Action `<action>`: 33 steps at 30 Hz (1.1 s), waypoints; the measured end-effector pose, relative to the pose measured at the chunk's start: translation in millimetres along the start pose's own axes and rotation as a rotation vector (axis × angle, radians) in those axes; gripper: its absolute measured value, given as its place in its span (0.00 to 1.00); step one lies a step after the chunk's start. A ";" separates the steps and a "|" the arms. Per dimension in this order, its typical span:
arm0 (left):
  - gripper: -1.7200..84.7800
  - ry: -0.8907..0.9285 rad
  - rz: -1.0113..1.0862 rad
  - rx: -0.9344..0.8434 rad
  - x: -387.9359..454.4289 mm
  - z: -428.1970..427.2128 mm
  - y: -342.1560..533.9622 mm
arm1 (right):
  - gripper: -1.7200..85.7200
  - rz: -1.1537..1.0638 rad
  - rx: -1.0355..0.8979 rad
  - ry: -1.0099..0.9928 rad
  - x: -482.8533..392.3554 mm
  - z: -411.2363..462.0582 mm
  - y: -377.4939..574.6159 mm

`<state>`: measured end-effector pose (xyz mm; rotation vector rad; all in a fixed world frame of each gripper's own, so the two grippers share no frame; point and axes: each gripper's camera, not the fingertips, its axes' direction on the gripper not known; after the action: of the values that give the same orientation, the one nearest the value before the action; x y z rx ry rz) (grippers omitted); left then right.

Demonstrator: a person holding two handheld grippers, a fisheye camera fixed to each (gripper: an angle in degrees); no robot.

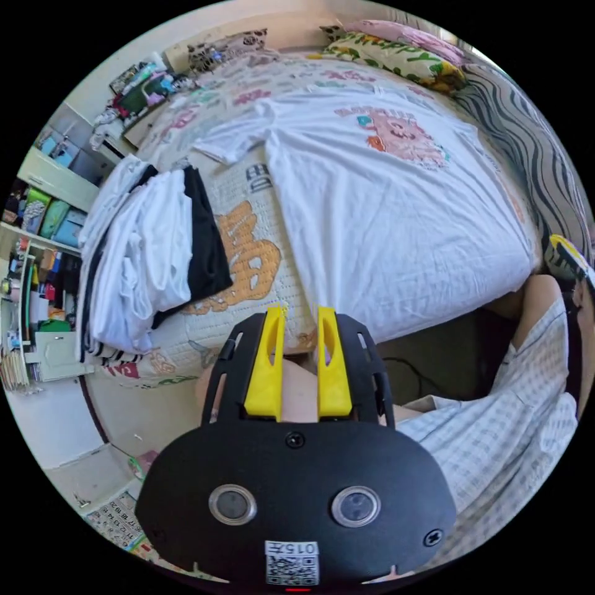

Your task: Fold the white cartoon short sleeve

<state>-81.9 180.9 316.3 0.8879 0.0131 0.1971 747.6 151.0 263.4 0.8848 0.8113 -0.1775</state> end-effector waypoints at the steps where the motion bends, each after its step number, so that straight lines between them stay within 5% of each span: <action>1: 0.11 0.098 0.004 -0.044 -3.4 9.1 -9.7 | 0.13 0.033 -0.085 -0.053 23.7 14.8 -1.9; 4: 0.12 0.214 -0.029 -0.125 -7.6 28.2 -28.5 | 0.14 0.077 -0.289 -0.165 70.2 48.6 -9.5; 10: 0.07 0.152 -0.011 -0.142 2.4 36.0 -40.6 | 0.11 0.048 -0.487 -0.170 136.2 70.7 -28.9; 14: 0.04 0.178 -0.029 -0.118 -7.0 32.5 -38.4 | 0.02 -0.033 -0.473 -0.187 178.8 57.5 -31.4; 23: 0.08 0.162 0.032 -0.246 -33.2 43.6 -60.2 | 0.07 0.036 -0.475 -0.296 284.3 52.2 -33.3; 28: 0.11 0.242 -0.132 0.012 -92.9 4.3 -87.7 | 0.08 0.137 -0.233 -0.403 362.1 19.2 -78.4; 33: 0.12 0.352 -0.208 0.089 -110.9 21.4 -149.1 | 0.10 0.127 -0.284 -0.442 373.0 54.4 -146.2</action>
<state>-164.2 53.3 206.9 0.9249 0.4422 0.1572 970.9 83.9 -66.9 0.5944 0.3549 -0.1352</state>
